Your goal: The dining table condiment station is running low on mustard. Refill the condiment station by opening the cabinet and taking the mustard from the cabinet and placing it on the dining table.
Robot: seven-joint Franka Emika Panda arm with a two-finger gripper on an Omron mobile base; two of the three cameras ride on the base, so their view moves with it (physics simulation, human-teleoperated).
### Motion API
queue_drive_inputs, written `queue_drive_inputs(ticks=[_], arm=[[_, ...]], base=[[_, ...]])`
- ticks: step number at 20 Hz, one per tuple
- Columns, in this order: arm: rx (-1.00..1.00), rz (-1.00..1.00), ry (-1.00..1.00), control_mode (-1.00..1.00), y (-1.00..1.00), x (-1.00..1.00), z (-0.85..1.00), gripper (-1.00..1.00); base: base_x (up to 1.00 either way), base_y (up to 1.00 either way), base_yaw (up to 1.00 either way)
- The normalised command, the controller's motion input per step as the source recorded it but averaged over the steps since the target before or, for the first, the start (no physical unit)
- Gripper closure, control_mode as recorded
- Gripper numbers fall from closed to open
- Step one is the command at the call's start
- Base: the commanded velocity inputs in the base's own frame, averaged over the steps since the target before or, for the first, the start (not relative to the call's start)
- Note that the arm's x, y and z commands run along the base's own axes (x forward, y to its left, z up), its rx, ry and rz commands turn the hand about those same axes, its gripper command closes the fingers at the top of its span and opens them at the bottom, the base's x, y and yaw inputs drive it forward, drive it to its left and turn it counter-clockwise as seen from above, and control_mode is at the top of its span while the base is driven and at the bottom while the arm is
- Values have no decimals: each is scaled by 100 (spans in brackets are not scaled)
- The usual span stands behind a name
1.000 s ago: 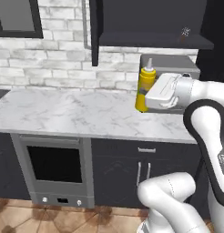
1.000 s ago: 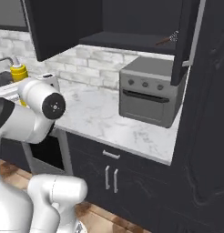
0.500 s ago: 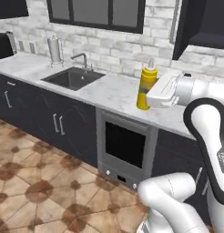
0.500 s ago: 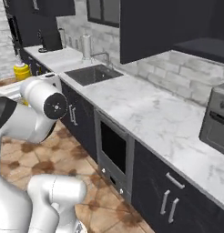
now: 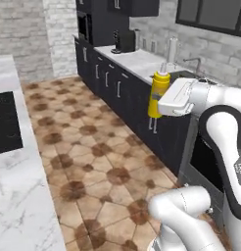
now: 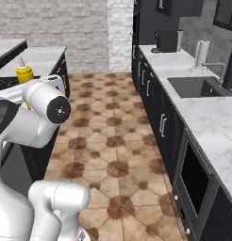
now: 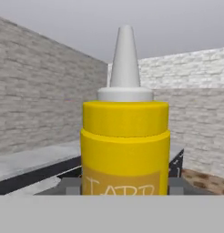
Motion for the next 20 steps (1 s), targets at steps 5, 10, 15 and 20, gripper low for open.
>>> queue_drive_inputs(ticks=[5, 10, 15, 20], arm=[[0, 0, 0, 100, 0, 0, 0, 100], [0, 0, 0, 100, 0, 0, 0, 100], [0, 0, 0, 100, 0, 0, 0, 100], [0, 0, 0, 100, 0, 0, 0, 100]], base=[[-15, 16, 84], [-48, 3, 78], [-85, 28, 63], [-100, 78, 44]])
